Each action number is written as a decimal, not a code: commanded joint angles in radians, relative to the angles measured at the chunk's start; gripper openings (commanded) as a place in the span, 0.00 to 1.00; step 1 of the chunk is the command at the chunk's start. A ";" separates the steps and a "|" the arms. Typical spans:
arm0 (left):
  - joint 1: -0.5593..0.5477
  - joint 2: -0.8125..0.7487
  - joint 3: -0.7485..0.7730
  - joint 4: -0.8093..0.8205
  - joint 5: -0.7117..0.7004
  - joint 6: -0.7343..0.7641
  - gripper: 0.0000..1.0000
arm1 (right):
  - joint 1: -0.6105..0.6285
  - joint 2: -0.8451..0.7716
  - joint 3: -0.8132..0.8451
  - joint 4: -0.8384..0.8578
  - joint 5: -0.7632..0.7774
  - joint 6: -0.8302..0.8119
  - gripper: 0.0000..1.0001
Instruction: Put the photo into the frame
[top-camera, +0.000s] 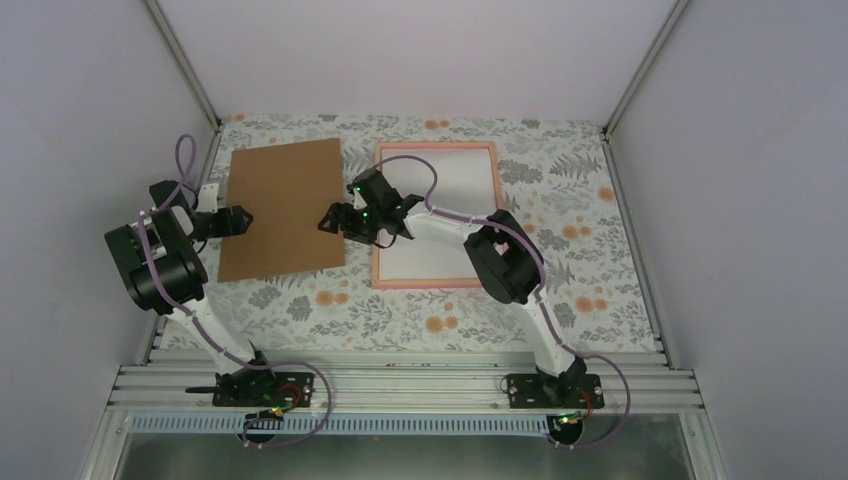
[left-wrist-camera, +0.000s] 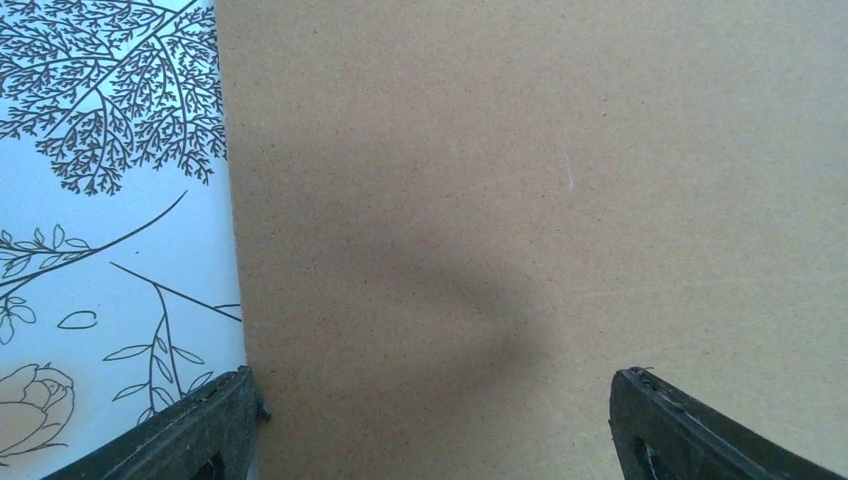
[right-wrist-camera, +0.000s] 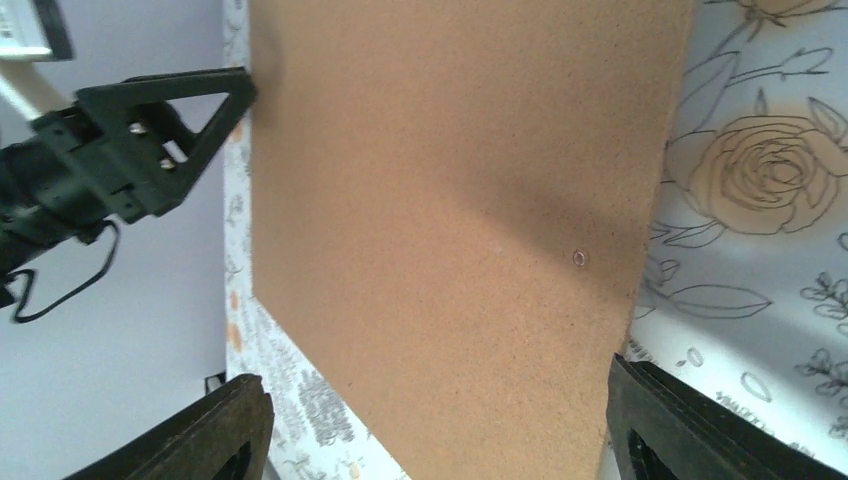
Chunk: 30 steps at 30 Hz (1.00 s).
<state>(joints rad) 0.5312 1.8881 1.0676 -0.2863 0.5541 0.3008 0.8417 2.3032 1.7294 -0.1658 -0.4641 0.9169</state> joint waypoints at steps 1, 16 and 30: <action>-0.041 0.048 -0.073 -0.207 0.181 -0.005 0.86 | 0.029 -0.117 0.007 0.267 -0.142 0.004 0.80; -0.206 -0.034 -0.099 -0.240 0.302 0.015 0.85 | -0.084 -0.301 -0.231 0.191 -0.187 -0.071 0.77; -0.203 -0.028 -0.088 -0.230 0.188 0.013 0.86 | -0.215 -0.284 -0.392 0.156 -0.142 -0.153 0.77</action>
<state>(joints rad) 0.3538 1.8462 1.0183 -0.3912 0.6998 0.3214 0.6285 1.9862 1.3460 -0.0711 -0.5674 0.8127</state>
